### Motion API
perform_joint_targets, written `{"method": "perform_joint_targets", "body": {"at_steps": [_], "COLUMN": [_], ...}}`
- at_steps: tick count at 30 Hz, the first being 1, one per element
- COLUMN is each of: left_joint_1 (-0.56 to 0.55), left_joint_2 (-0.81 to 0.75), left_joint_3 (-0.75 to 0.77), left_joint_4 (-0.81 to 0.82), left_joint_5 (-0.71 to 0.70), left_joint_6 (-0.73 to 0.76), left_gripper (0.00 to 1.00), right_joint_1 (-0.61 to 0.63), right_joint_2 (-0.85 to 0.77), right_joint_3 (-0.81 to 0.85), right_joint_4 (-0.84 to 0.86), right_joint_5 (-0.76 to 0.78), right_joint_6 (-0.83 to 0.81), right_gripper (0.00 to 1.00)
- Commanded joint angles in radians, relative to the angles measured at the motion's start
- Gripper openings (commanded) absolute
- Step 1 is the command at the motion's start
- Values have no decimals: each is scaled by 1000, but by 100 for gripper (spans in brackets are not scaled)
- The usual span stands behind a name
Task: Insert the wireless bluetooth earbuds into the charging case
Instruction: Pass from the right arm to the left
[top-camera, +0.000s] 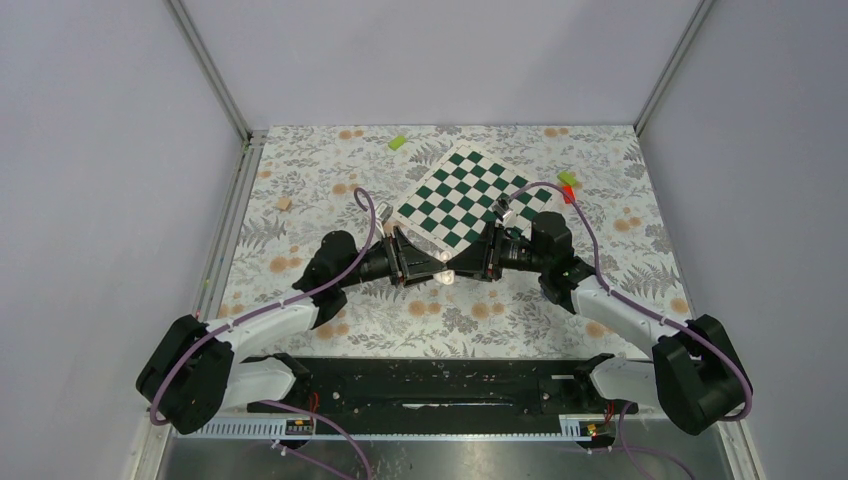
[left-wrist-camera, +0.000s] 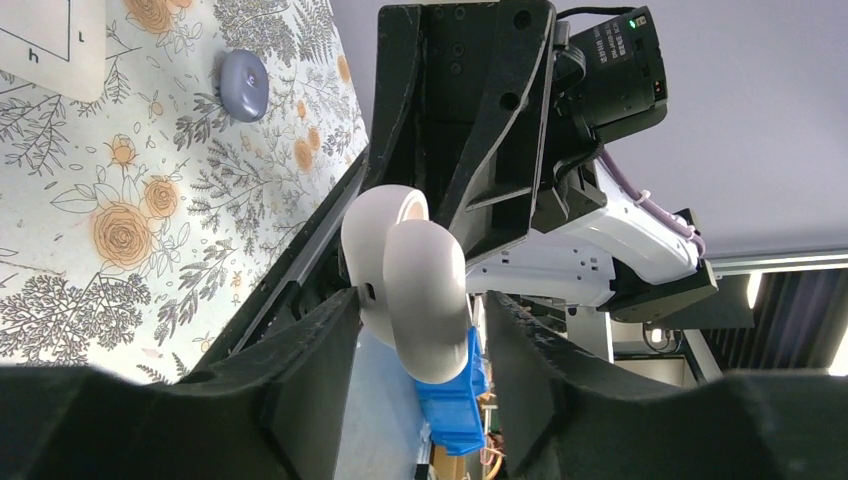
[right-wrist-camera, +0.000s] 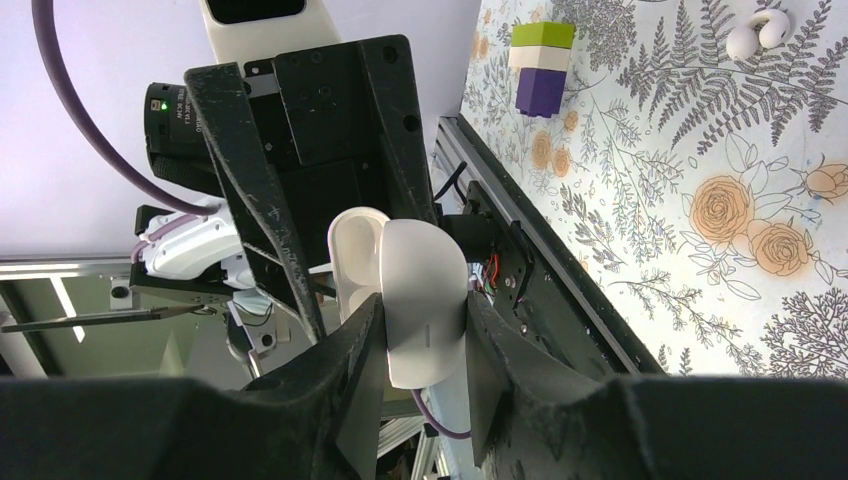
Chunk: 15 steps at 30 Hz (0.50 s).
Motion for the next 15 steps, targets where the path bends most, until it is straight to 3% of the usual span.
{"method": "perform_joint_targets", "body": {"at_steps": [1,5,10,15], "left_joint_1": [1,9,14,15], "left_joint_2": [-31,-38,-41,-38], "left_joint_3": [-6,-10,-14,-15], "left_joint_4": [65,74,74,66], "left_joint_5": [0,-3,-1,10], "left_joint_6": [2,-7,-11,-6], "left_gripper": [54,59,50,49], "right_joint_1": [6,6,6,6], "right_joint_2": [5,8,7,10], "right_joint_3": [-8,-11,-9,-3], "right_joint_4": [70,69,68,55], "right_joint_5": [-21,-21,-22,-26], "right_joint_6": [16,16,17,9], "right_gripper": [18,18,18,18]}}
